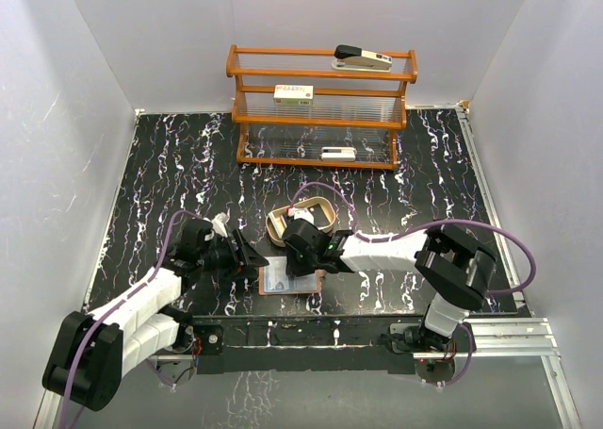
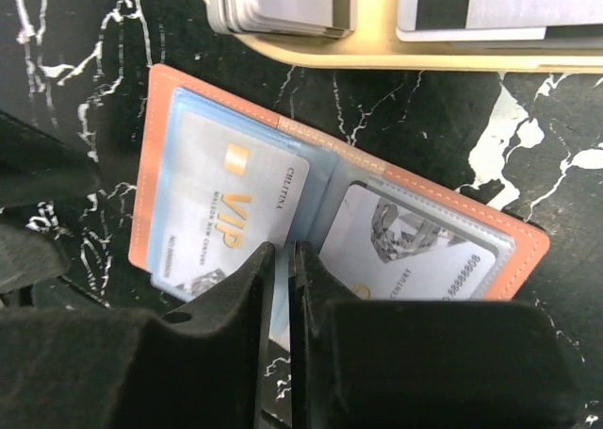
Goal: Put the credit cards into the card holder
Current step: Turn over the card slot in the card holder.
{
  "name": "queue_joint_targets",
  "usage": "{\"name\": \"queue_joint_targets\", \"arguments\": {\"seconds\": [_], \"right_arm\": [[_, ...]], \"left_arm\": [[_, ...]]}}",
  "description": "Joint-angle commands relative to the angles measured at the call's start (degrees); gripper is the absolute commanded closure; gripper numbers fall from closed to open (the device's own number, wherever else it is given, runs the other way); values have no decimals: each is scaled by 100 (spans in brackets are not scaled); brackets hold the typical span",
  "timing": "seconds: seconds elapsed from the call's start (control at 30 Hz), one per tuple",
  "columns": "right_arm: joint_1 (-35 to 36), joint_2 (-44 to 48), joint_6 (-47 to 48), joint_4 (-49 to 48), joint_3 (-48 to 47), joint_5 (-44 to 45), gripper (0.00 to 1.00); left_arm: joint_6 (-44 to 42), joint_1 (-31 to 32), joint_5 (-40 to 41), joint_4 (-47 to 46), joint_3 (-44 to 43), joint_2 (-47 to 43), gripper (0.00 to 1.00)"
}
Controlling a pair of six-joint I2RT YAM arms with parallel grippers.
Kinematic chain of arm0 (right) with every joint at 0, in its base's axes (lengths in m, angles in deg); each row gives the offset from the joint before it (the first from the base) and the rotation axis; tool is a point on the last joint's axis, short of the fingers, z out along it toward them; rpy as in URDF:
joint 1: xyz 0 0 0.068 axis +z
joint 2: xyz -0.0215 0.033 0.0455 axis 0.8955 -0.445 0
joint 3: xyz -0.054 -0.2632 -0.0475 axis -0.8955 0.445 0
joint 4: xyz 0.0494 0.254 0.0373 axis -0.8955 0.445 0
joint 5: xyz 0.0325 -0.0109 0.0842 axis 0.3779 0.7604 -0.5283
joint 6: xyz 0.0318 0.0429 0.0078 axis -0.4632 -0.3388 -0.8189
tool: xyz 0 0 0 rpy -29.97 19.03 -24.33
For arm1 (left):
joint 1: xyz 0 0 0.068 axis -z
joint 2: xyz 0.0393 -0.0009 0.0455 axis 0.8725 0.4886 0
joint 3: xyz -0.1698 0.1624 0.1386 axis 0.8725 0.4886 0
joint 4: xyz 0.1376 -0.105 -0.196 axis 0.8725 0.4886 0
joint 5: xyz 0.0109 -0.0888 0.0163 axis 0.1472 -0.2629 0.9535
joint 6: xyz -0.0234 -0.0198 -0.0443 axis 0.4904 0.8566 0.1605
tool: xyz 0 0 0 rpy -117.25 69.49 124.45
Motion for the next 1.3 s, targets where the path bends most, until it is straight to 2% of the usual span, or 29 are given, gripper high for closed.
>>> {"name": "queue_joint_targets", "arguments": {"seconds": [0.0,0.37,0.8,1.27], "right_arm": [[35,-199,13,128,-232,307,90],[79,-395,53,103,-108,381,100],[71,-313,44,-135,93,326,100],[81,-316,114,-271,112,284,99]], "left_arm": [[-49,-33,-409,-276,-34,225,43],[274,-30,-544,-1120,118,528,42],[335,-33,-714,-1577,177,968,43],[843,-22,-1070,-2259,384,943,45]]}}
